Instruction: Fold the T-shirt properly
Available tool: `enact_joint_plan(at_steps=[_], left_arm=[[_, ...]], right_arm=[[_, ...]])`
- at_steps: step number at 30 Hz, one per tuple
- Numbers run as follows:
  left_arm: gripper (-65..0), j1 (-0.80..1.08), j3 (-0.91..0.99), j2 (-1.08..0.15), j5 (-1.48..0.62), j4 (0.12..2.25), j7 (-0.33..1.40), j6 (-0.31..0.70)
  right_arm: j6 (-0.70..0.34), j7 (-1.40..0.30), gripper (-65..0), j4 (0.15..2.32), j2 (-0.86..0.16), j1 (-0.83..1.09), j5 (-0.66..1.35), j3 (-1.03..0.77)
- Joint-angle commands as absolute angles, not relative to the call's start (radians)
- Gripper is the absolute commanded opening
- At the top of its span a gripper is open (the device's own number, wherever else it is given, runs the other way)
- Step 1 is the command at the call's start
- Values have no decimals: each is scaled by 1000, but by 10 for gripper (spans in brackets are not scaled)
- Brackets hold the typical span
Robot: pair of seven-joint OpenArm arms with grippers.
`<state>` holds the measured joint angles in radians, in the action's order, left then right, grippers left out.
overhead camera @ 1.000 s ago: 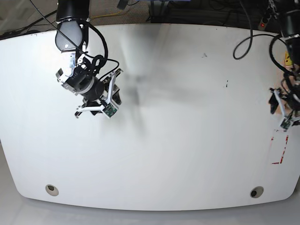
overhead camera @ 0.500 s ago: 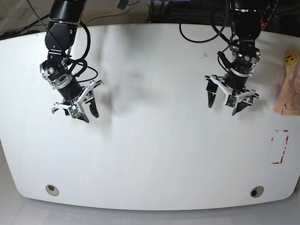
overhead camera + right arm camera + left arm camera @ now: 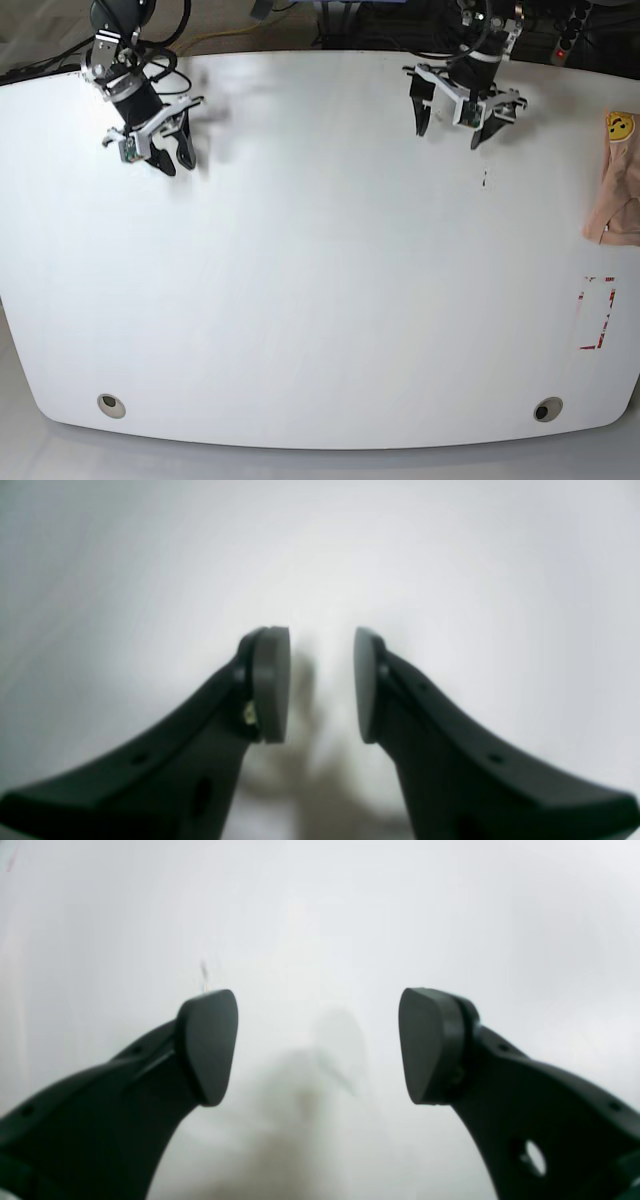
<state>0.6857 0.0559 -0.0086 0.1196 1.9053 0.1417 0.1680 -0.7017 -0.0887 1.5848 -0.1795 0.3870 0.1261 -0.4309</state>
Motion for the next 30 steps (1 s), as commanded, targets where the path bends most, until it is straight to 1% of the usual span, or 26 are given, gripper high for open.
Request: enact_joint_plan(at_steps=[1, 6, 9, 13, 18, 21, 24, 28, 30], left_arm=[[-185, 794, 56, 5, 114, 1965, 119, 165], [-185, 961, 53, 28, 111, 1986, 116, 165], [-185, 1030, 53, 30, 110, 1985, 117, 165], [-185, 1135, 50, 47, 110, 1983, 116, 165], [-185, 1204, 56, 47, 110, 1942, 119, 165], [-185, 1216, 61, 42, 110, 1877, 119, 165], [-185, 1204, 93, 42, 110, 1771, 116, 165], [-185, 1135, 128, 41, 110, 1581, 114, 168], [-185, 1067, 150, 31, 110, 1448, 113, 170]], right_arm=[[-698, -56, -455, 1650, -188, 466, 197, -475], [-698, -54, -455, 1698, -188, 628, 294, -479], [-698, -56, -455, 1728, -188, 730, 348, -509], [-698, -54, -455, 1756, -147, 865, 404, -529], [-698, -54, -455, 1767, -87, 1012, 384, -542], [-698, -53, -455, 1732, -62, 1075, 355, -538], [-698, -54, -455, 1662, -45, 1092, 325, -512], [-698, -53, -455, 1523, -45, 1084, 228, -435], [-698, -53, -455, 1412, -48, 1027, 168, -387]])
